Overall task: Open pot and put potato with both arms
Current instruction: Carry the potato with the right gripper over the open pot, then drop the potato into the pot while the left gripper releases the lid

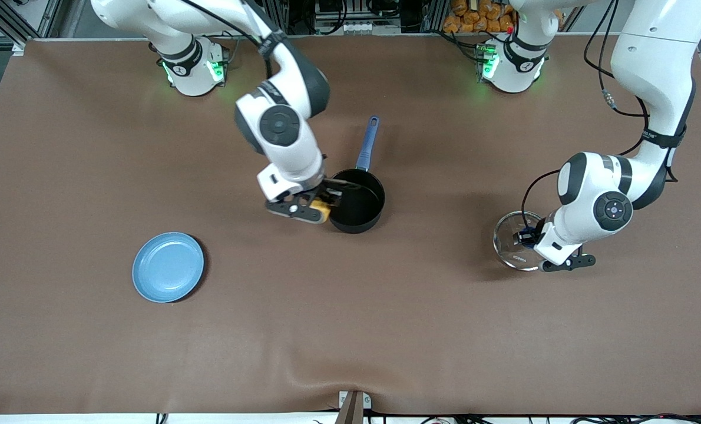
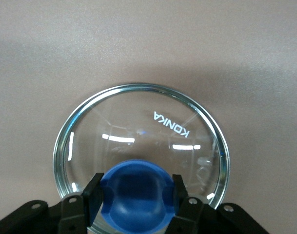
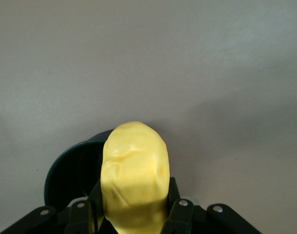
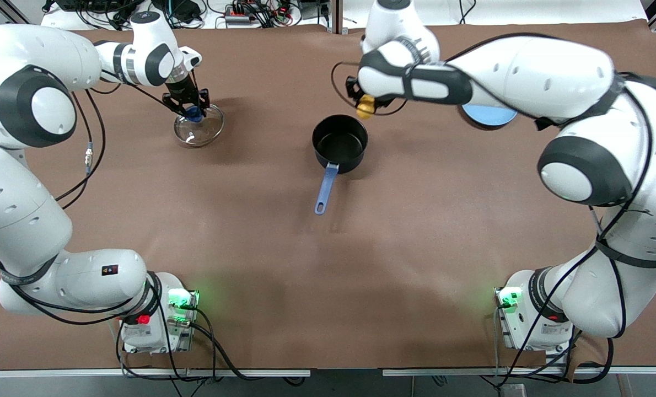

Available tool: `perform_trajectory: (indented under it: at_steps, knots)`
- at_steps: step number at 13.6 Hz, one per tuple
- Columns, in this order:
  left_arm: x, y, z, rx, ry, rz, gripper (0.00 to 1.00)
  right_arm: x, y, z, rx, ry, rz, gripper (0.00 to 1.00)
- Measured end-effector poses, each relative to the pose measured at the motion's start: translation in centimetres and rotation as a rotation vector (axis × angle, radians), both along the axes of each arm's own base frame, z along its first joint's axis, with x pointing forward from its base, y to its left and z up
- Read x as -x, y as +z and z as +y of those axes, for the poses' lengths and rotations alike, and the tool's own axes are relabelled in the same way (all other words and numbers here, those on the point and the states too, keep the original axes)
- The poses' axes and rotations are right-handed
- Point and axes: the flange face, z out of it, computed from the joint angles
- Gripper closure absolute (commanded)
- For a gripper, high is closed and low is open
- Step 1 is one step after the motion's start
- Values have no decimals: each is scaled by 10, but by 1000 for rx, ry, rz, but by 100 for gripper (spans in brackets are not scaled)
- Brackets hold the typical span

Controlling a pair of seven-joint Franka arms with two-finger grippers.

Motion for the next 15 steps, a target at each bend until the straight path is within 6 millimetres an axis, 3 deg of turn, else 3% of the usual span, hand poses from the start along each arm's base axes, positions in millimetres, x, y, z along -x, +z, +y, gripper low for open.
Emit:
perform_trajectory:
  at_steps: [1,2,3,4,7,10,12,14,15]
  knots:
    - [0,0,0,0,0,0,86,6,-11,10,3,5,2,100]
    - [0,-1,0,0,0,1,58,12,-21,20,6,13,3,100]
    - [0,-1,0,0,0,2,10,20,-30,32,11,23,7,100]
    - [0,-1,0,0,-1,1,0,26,-37,42,15,32,10,100]
    - [-1,-1,1,2,0,-3,0,36,-55,61,22,51,11,99]
    - [-11,11,1,4,4,-35,0,35,-73,67,16,43,-7,93]
    - [-22,37,3,1,7,-76,0,34,-83,68,14,36,-13,93]
    - [-25,78,3,-13,7,-110,0,34,-84,68,15,34,-15,89]
    - [-24,101,3,-20,6,-127,0,34,-85,68,15,34,-15,73]
